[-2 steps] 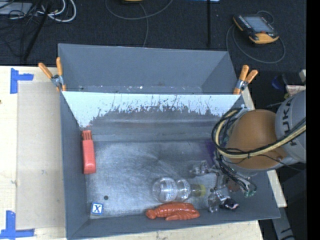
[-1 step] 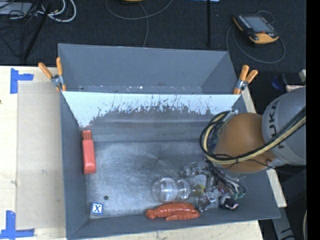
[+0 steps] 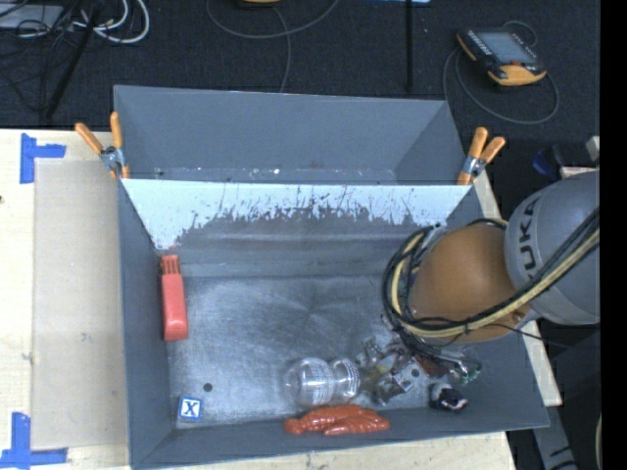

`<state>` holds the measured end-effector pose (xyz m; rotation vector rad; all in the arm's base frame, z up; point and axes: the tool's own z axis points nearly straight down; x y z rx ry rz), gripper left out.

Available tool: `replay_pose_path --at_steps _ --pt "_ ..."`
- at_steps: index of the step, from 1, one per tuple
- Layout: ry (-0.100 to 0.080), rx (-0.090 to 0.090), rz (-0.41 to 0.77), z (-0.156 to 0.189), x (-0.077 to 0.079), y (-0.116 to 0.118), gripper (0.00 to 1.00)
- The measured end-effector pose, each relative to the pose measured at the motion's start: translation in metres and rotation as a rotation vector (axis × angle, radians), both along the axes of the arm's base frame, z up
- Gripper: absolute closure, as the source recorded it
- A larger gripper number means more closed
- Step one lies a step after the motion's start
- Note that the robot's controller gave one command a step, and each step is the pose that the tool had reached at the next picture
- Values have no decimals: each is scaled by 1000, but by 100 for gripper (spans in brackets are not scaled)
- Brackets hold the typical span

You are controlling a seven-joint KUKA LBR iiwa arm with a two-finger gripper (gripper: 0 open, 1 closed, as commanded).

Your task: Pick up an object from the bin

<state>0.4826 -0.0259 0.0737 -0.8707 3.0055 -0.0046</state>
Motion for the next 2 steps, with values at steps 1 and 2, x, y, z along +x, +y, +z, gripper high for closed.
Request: replay_pose_path --at_steps 1,2 --pt "0 0 1 0 0 0 100" --pt "14 0 4 106 7 4 100"
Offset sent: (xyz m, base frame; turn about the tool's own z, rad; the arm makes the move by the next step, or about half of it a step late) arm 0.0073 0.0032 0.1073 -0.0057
